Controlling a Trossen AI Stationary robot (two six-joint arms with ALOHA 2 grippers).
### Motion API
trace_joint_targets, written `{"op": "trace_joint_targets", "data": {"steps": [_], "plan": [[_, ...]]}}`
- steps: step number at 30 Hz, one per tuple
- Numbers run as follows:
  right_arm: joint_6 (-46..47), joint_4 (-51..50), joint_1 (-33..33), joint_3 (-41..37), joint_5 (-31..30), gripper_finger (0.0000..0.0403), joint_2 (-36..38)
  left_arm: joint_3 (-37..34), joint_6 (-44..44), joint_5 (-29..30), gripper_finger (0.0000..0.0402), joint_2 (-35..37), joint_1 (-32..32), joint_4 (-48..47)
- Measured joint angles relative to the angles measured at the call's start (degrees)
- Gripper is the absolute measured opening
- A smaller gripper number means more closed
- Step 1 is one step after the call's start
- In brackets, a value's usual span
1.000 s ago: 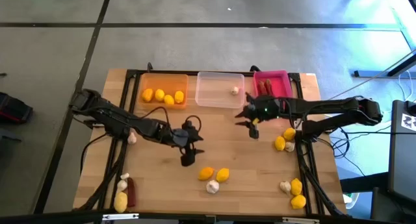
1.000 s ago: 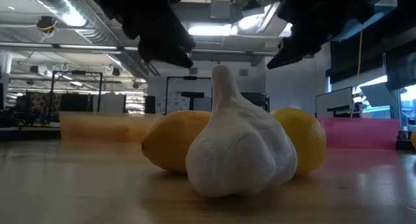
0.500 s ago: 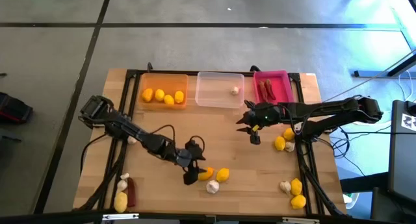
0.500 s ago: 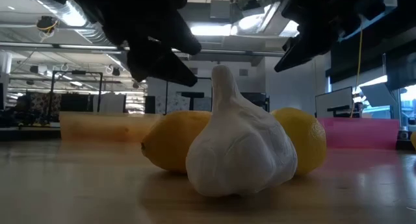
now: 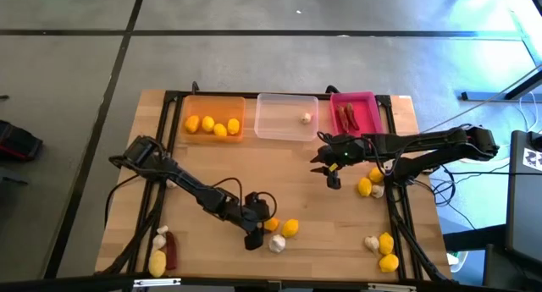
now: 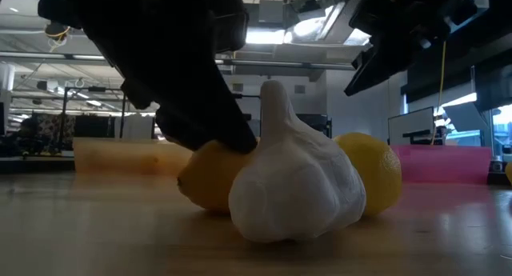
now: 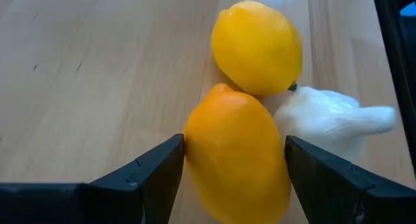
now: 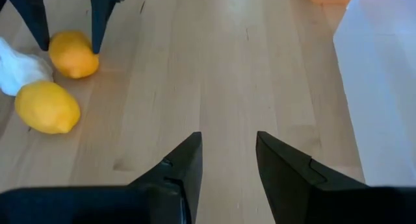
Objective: Sort produce into baskets
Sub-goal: Put the yellow lemon into the orange bin
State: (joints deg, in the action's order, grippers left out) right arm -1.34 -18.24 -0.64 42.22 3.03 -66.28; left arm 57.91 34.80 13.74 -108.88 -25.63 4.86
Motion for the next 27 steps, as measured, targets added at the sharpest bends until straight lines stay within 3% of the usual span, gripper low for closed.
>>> {"op": "trace_joint_targets", "data": {"steps": [10, 18, 23, 27], "plan": [[0.0, 0.11, -0.11, 0.0, -0.02, 0.0138, 0.0, 0.15, -3.01, 0.02, 0.0257, 0.22, 2.07, -4.96], [0.02, 0.16, -0.11, 0.0, -0.02, 0.0138, 0.0, 0.05, -3.47, -2.35, 0.0197, 0.22, 3.11, -5.52], [0.02, 0.22, -0.11, 0.0, -0.01, 0.0138, -0.01, -0.23, -4.74, -2.52, 0.0196, 2.07, 3.19, -7.87], [0.0, 0.49, -0.11, 0.0, -0.02, 0.0138, -0.02, -0.32, -4.85, 0.64, 0.0205, 5.67, 3.88, -11.53]]}}
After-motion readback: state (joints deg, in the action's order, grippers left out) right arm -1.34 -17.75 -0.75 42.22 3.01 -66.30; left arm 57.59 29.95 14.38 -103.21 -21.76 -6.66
